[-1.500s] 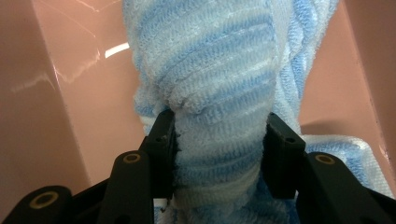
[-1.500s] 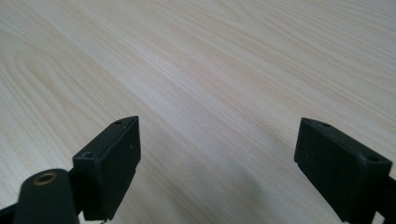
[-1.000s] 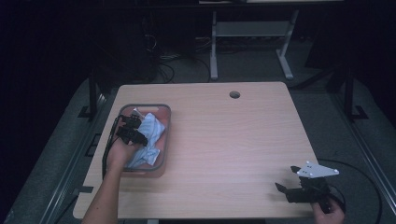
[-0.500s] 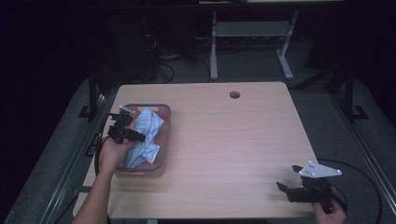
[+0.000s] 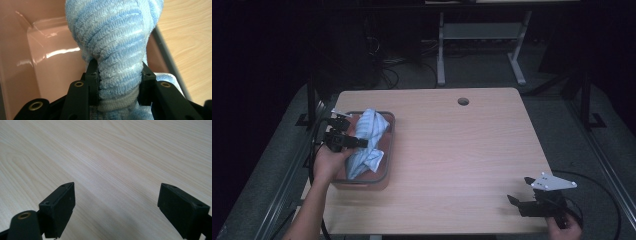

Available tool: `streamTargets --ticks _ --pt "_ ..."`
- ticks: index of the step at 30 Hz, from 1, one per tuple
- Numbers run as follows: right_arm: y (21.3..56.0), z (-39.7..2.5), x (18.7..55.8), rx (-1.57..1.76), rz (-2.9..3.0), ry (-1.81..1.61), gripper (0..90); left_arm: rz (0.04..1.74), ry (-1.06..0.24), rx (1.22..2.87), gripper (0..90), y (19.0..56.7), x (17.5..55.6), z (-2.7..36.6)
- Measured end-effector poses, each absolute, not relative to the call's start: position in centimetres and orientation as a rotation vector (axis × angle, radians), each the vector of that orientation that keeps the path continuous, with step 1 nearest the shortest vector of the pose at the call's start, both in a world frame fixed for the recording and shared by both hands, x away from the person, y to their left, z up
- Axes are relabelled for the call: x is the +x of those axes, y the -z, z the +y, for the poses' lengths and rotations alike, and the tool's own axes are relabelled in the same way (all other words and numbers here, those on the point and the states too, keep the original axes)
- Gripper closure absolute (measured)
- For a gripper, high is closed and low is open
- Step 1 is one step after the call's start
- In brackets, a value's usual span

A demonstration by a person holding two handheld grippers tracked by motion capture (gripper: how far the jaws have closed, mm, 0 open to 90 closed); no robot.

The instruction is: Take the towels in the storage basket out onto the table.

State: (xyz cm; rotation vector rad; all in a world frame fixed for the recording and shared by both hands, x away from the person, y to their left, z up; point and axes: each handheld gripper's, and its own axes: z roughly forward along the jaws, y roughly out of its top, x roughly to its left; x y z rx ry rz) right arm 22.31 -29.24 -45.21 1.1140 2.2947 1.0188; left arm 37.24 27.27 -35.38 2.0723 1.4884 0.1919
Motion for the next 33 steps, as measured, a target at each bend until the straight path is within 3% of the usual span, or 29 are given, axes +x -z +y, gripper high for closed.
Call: streamTargets --ticks 33 --pt "44.9 -29.3 22.3 1.108 2.292 -1.022 13.9 1.366 -0.215 2.033 61.7 30.0 36.4 25.8"
